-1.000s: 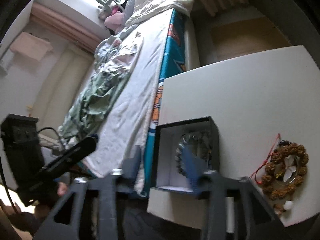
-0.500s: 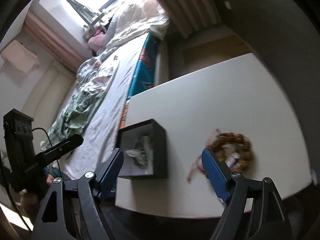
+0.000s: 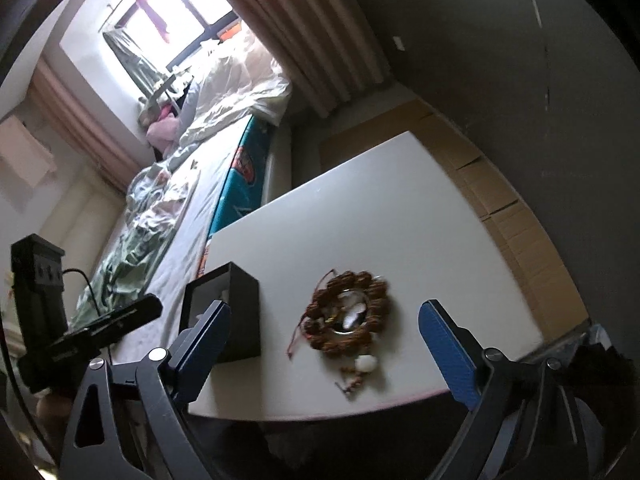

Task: Organize jewelry
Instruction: 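Move the left tool to the brown rudraksha bracelet and close around it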

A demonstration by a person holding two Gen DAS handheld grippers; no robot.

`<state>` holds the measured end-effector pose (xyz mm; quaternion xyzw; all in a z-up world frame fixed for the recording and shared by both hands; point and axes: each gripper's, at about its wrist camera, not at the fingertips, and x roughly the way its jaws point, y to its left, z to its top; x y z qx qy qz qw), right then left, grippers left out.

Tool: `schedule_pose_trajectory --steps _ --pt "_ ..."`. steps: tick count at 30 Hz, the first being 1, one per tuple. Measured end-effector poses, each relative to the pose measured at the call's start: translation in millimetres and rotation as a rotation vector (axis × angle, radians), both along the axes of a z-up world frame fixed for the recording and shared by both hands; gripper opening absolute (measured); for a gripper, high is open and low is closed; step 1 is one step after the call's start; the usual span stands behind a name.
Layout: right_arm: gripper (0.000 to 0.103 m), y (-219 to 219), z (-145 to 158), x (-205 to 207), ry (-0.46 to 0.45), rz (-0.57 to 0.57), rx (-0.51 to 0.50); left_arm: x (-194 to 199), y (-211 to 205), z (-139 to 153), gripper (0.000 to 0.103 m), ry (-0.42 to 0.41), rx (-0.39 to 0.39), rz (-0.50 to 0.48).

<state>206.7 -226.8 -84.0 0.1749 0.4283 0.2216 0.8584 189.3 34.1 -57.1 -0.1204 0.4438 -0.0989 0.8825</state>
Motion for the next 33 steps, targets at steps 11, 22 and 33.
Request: schedule_pose_trajectory --steps 11,22,33 --pt "0.095 -53 -26 3 0.030 -0.095 0.072 25 -42 -19 0.084 0.064 0.028 -0.038" --pt "0.095 -79 -46 8 0.090 -0.149 0.123 69 -82 -63 0.042 0.186 0.102 -0.075" --pt "0.095 -73 -48 9 0.121 -0.115 0.117 87 -97 -110 0.028 0.303 0.158 -0.099"
